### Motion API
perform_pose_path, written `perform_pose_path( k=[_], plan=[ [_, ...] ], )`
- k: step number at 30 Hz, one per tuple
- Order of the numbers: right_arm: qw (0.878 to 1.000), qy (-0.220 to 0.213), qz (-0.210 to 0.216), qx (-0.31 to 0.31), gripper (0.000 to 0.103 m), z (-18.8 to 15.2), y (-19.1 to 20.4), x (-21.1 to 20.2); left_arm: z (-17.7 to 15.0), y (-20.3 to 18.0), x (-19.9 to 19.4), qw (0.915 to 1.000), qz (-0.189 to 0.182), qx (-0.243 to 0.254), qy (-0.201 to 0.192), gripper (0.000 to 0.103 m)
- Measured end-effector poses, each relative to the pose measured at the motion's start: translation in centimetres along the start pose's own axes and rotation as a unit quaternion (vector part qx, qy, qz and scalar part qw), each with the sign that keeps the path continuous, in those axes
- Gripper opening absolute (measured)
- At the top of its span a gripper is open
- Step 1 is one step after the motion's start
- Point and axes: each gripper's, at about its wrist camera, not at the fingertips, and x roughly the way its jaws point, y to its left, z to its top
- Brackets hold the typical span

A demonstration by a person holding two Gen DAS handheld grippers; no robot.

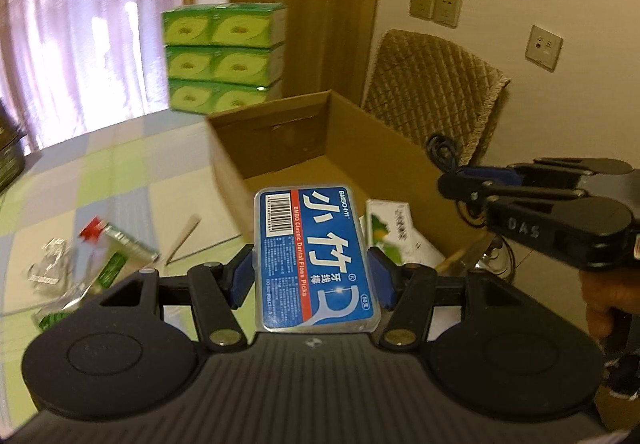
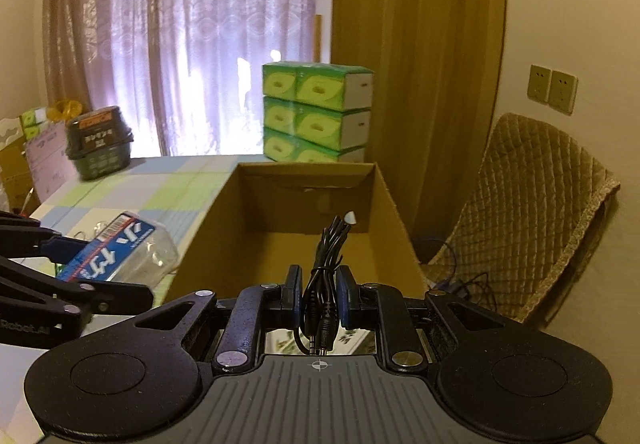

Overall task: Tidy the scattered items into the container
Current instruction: 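Carry the blue box with the left tool while the right tool carries the cable, then open the left tool inside the cardboard box while the right tool drops the cable in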

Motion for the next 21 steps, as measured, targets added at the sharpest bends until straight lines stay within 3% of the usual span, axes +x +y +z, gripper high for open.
perform_pose_path(
  k=[12,21],
  plan=[
    [1.0,0.005,0.004,0.02,0.02,-0.1,-2.3,2.4,1.6,-1.0,5.5,0.9997,-0.015,-0.012,0.013,0.055],
    [1.0,0.013,0.006,0.022,0.02,-0.6,-2.3,2.8,0.4,0.0,4.6,0.9997,-0.005,-0.02,0.01,0.061]
  ],
)
